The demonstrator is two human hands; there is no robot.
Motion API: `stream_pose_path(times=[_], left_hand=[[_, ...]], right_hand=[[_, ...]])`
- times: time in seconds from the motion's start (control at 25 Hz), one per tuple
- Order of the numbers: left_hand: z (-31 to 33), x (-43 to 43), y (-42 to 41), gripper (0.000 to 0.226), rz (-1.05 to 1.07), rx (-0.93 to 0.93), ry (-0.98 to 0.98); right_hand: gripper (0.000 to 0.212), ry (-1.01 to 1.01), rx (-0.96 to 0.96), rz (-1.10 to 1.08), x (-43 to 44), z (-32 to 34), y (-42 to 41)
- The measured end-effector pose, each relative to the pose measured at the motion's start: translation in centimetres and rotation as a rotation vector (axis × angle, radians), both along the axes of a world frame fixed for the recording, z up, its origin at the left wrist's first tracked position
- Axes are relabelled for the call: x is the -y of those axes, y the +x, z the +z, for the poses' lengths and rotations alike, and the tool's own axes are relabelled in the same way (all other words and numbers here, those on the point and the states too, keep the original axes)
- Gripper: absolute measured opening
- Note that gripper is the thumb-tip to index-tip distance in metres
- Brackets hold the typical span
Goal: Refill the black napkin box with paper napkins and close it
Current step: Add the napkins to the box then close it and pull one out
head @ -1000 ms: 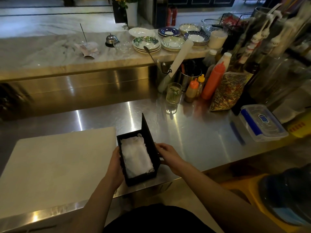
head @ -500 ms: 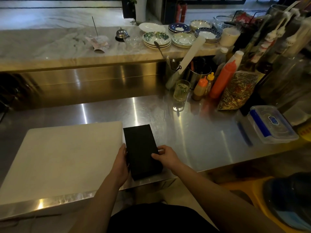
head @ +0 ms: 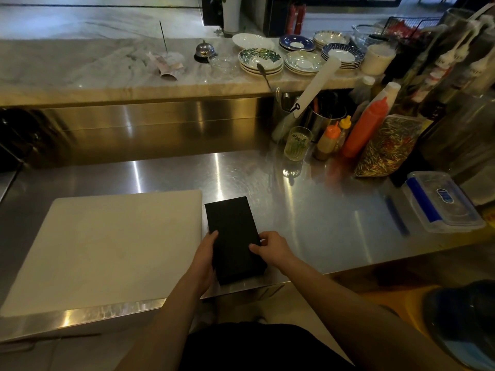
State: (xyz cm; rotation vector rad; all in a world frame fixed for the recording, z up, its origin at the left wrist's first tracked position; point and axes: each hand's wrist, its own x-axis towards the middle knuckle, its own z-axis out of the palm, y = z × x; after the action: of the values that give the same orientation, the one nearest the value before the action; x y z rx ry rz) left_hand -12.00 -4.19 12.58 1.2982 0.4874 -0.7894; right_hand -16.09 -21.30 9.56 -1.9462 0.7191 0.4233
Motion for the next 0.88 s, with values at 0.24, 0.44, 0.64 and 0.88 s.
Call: stream_pose_path(times=[0.24, 0.44, 0.64, 0.88], left_hand=[[1.7, -0.2, 0.7, 0.018, 0.005, 0.109, 0.031], [4.2, -0.7, 2.4, 0.033, -0.027, 0.248, 0.047], [5.2, -1.0, 4.0, 0.048, 0.058, 0.286, -0.076], [5.3, -2.2, 6.9, 0.061, 0.054, 0.258, -0.128]], right_hand=[[0.041, 0.016, 0.069, -0.071, -0.7, 0.6, -0.2], [0.032, 0.042, 0.279, -0.164, -1.2, 3.1, 0.5], [0.029, 0.054, 0.398, -0.253, -0.9, 5.6, 2.3], [0.022, 0.262, 0.366, -0.406, -1.0, 7.1, 4.5]])
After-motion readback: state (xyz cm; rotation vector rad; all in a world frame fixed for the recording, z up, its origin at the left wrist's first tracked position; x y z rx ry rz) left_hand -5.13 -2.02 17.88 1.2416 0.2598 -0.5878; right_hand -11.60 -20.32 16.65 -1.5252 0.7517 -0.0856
